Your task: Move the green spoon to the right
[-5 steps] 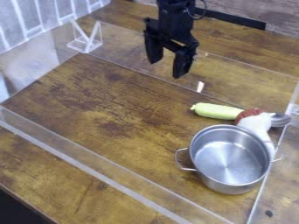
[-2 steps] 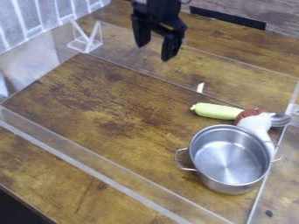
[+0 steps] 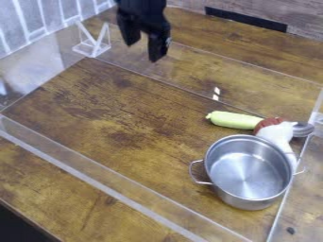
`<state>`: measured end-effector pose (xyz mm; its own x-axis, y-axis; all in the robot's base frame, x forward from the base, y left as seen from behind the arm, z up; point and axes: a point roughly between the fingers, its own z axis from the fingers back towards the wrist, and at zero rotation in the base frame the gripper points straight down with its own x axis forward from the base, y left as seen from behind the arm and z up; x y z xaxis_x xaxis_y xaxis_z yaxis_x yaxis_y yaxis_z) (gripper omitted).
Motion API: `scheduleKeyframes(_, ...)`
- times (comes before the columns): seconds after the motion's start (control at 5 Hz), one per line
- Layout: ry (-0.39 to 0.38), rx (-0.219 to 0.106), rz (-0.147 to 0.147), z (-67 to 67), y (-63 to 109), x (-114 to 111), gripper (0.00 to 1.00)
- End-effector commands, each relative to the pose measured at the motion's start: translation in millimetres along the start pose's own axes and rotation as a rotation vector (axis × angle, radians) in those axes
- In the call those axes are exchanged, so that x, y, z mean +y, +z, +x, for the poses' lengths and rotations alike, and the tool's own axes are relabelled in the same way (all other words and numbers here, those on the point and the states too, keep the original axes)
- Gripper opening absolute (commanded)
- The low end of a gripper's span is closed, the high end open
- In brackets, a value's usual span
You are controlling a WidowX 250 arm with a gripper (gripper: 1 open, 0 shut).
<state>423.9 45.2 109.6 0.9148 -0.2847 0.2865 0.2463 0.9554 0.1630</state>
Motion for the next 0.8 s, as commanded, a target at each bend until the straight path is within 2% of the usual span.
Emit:
scheduleKeyframes(0.0,0.022,-0.133,0.055,14.5,42.7,8.2,1.0)
scheduleKeyframes(0.2,0.02,-0.146,0.057,20.9,39.3,2.5,1.0)
scheduleKeyframes(0.4,0.02,-0.155,0.059,26.5,35.7,-4.0,0.0)
scheduleKeyframes(0.6,0.001,-0.172,0.061,29.2,33.8,-7.2,1.0)
